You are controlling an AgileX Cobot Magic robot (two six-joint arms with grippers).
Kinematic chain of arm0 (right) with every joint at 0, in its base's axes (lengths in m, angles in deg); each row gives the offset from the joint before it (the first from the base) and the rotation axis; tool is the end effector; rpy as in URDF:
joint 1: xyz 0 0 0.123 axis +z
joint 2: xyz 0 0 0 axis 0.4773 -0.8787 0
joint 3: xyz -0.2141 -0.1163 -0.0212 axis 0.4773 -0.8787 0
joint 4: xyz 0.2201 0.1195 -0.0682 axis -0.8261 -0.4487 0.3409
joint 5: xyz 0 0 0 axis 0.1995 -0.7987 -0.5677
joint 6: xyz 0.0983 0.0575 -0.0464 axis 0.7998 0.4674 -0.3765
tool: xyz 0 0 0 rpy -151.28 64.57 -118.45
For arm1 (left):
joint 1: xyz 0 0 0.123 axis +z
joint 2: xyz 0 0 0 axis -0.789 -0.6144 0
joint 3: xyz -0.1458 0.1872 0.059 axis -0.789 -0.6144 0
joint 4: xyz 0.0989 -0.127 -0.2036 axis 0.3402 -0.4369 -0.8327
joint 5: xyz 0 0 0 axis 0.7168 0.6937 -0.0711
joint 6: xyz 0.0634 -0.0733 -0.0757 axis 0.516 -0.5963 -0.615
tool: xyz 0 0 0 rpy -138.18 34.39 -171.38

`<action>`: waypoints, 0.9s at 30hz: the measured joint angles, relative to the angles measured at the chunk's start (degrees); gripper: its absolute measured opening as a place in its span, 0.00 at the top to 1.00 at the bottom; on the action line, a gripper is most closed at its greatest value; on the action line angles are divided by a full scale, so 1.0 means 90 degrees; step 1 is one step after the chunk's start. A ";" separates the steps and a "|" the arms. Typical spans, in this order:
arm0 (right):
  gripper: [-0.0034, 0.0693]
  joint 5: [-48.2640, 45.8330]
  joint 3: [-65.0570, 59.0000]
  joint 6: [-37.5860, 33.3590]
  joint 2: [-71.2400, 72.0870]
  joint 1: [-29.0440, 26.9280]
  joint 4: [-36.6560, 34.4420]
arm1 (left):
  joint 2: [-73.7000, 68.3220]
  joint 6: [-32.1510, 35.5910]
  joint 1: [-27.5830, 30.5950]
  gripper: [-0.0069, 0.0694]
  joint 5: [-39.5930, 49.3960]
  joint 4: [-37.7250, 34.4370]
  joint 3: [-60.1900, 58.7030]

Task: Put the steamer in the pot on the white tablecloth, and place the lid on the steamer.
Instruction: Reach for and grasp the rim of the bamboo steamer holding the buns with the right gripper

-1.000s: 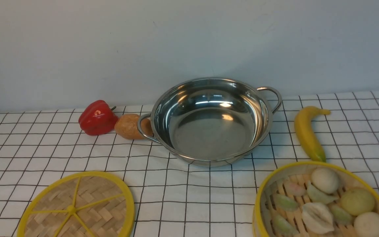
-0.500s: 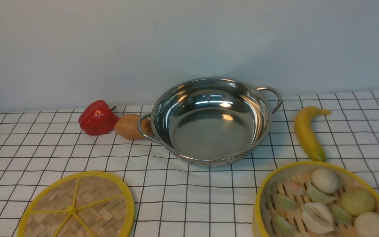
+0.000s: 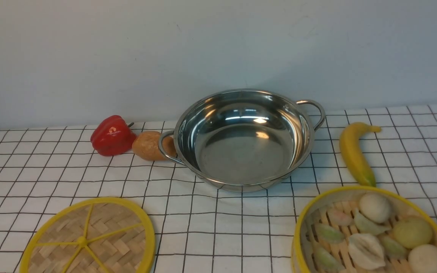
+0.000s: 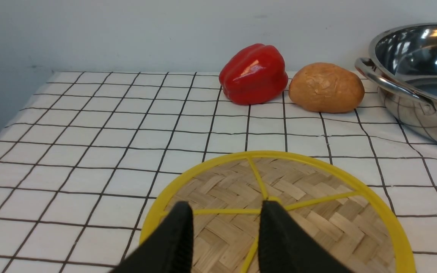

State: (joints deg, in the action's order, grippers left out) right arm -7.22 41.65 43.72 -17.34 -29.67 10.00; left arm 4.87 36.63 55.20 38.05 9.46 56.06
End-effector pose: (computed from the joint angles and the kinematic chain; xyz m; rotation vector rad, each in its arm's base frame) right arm 0.1398 0.0069 0.2066 0.2427 1.6409 0.3135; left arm 0.1332 0.0087 0.1716 -0.0661 1.8307 0.0433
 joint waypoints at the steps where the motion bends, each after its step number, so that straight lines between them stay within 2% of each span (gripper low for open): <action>1: 0.62 -0.0243 0.0225 -0.0046 0.0000 0.0041 -0.0030 | 0.0000 0.0000 0.0000 0.59 0.0000 0.0000 0.0000; 7: 0.62 -0.2025 0.1541 -0.0144 -0.0277 0.0151 -0.0317 | 0.0000 0.0000 0.0000 0.59 0.0000 0.0000 0.0000; 8: 0.62 -0.2709 0.2043 -0.0270 -0.0653 0.0182 -0.0498 | 0.0000 0.0000 0.0000 0.59 0.0000 0.0000 0.0000; 16: 0.62 -0.6099 0.3445 -0.1313 -0.2637 0.0182 -0.1193 | 0.0000 0.0000 0.0000 0.59 0.0000 0.0000 0.0000; 20: 0.62 -0.6628 0.3921 -0.1388 -0.3447 0.0189 -0.1515 | 0.0000 0.0000 0.0000 0.59 0.0000 0.0000 0.0000; 27: 0.62 -0.6690 0.4608 -0.1861 -0.4438 0.0243 -0.2033 | 0.0000 0.0000 0.0000 0.59 0.0000 0.0000 0.0000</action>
State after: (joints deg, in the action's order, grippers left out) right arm -67.42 83.12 26.97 -57.28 -27.48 -8.30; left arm 4.87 36.63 55.20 38.05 9.46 56.06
